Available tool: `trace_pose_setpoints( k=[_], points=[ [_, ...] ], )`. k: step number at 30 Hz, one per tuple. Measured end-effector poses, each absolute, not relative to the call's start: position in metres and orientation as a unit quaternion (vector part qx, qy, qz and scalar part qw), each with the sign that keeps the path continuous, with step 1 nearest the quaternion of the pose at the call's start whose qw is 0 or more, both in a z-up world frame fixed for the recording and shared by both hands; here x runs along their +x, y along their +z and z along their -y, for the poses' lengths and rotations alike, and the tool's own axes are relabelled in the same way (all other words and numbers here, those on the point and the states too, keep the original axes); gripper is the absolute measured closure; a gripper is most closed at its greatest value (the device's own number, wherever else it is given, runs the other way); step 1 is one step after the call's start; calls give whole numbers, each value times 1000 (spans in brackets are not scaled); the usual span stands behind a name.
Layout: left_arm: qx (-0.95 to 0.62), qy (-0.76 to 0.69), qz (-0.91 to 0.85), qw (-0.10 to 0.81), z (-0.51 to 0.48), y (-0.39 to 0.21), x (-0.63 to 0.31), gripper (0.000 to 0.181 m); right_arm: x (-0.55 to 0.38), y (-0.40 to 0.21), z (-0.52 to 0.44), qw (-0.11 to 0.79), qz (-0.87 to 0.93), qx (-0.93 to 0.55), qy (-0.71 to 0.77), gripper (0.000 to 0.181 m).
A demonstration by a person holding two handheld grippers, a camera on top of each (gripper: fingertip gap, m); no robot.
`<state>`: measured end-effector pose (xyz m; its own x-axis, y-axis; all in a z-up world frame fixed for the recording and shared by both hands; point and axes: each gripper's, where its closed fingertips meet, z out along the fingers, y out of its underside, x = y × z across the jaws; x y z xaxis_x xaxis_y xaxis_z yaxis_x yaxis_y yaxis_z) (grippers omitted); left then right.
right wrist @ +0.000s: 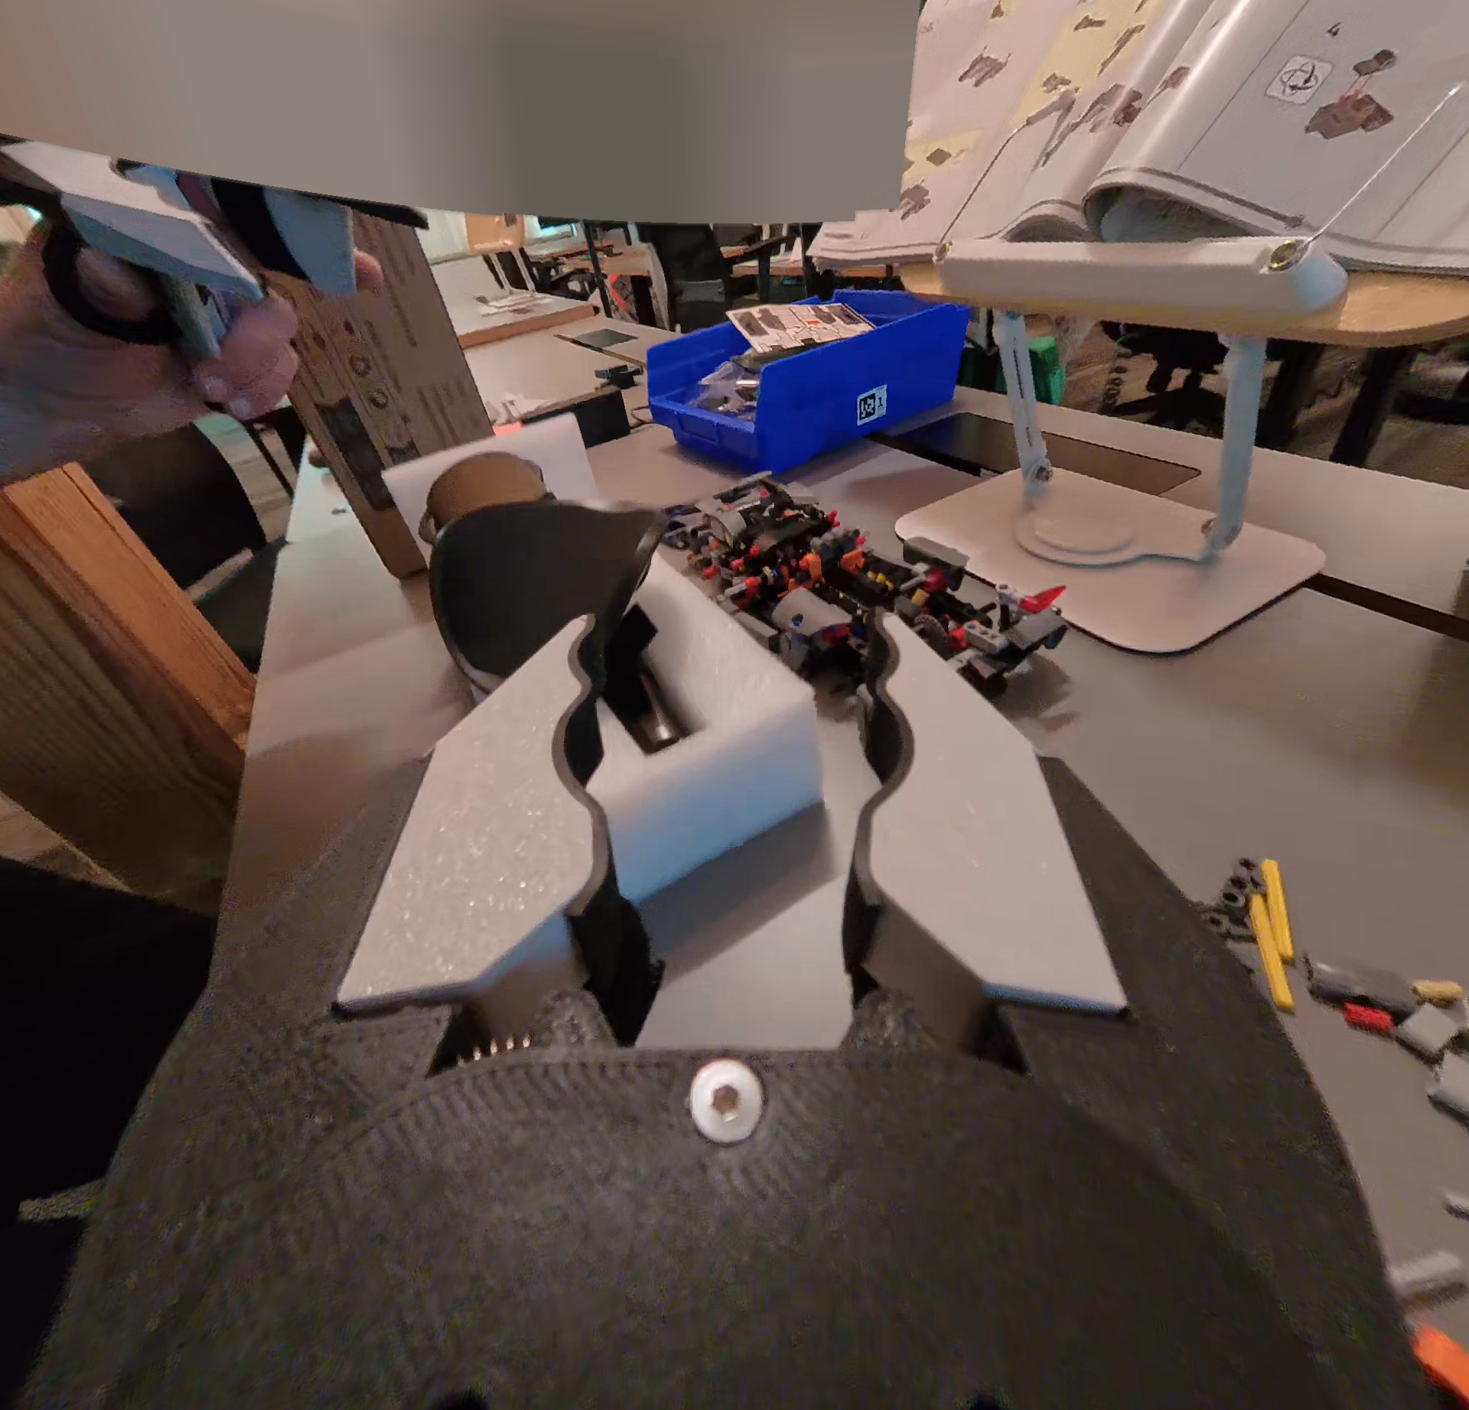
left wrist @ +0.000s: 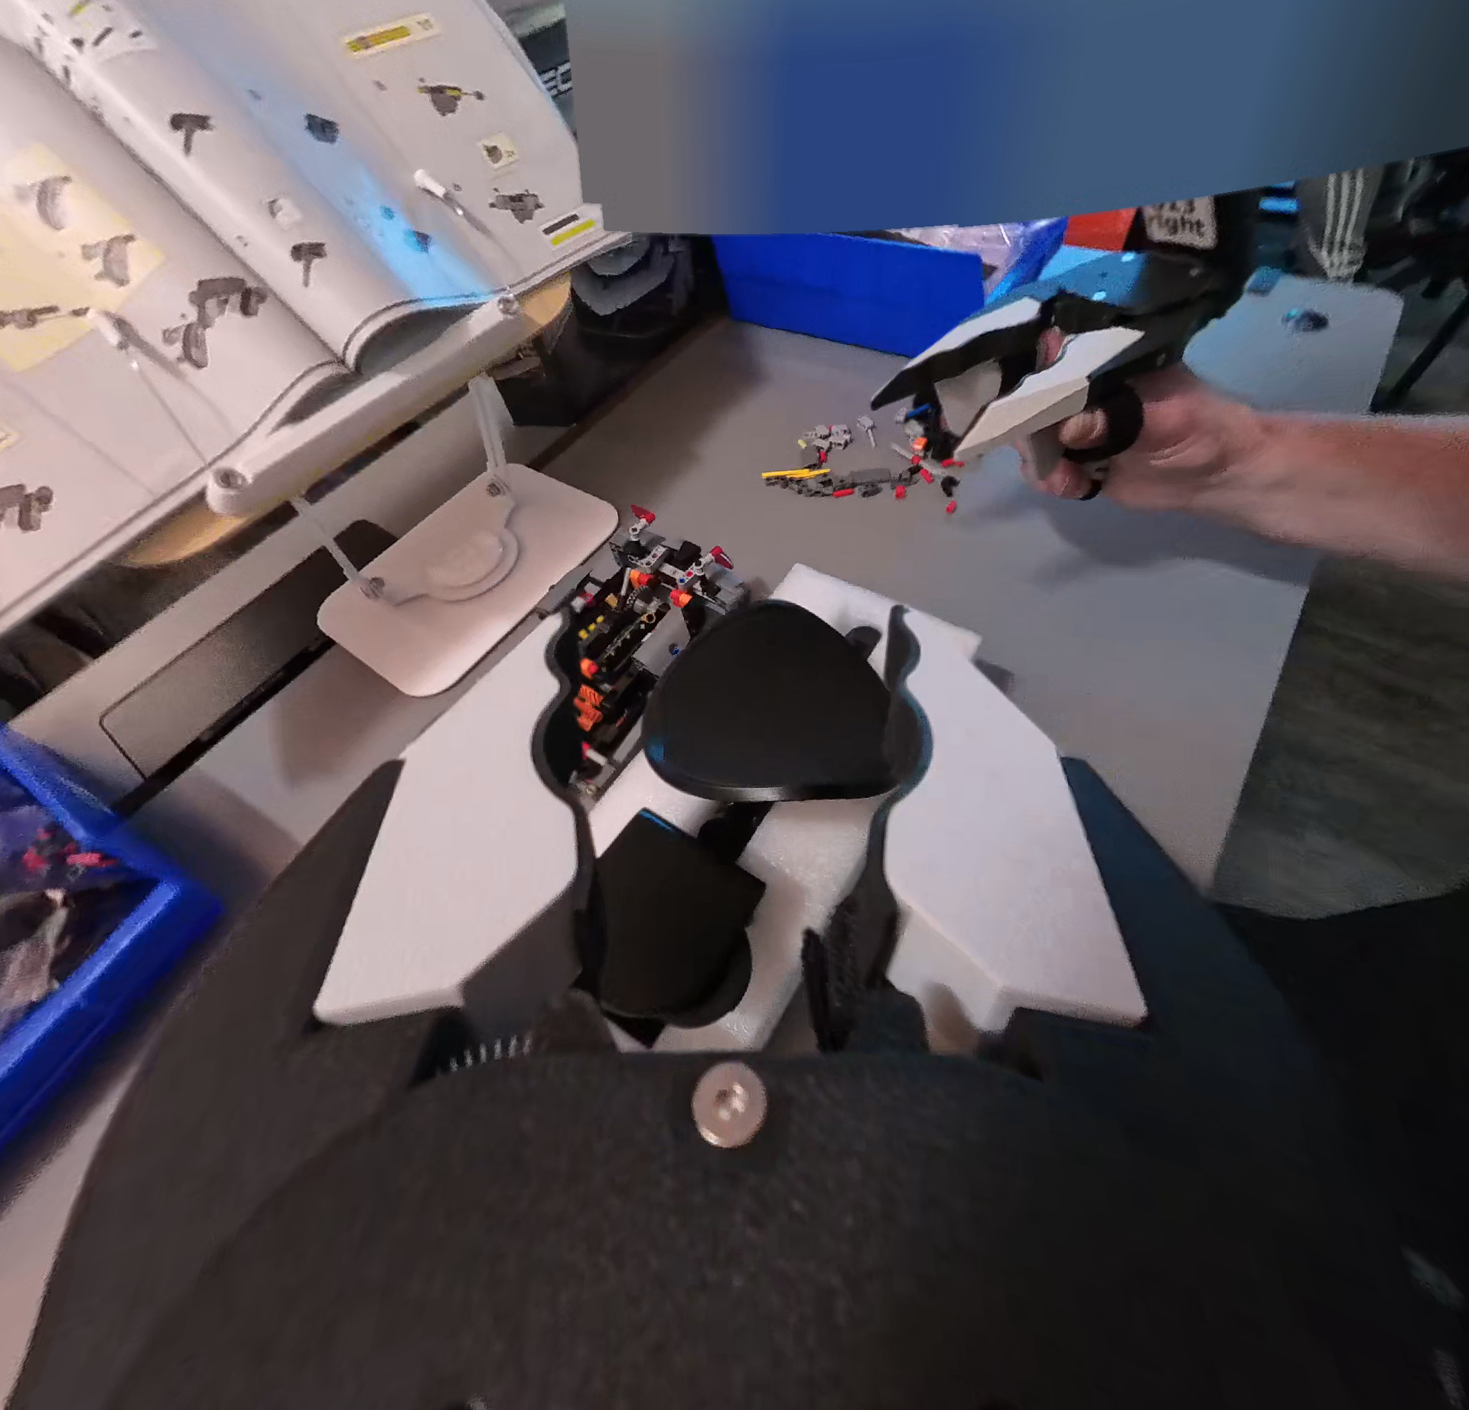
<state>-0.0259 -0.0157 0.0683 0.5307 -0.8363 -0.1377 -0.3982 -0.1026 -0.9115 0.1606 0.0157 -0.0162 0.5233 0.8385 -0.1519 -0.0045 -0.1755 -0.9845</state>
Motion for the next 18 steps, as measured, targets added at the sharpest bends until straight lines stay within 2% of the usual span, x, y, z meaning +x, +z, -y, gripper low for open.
trace_pose_setpoints(
  k=[4, 8, 12, 18],
  points=[
    [-679, -189, -472, 530, 15, 50, -15, 107, 158, -41, 5, 551, 371, -679, 312, 109],
    [-645, -180, -475, 571, 13, 57, -12, 107, 156, -50, 21, 553, 393, -680, 279, 102],
    [-621, -150, -476, 604, 17, 66, -17, 109, 141, -36, 50, 561, 448, -650, 250, 115],
    [-625, -140, -420, 643, 55, 59, -45, 112, 114, -1, 116, 585, 501, -620, 152, 108]
  ],
)
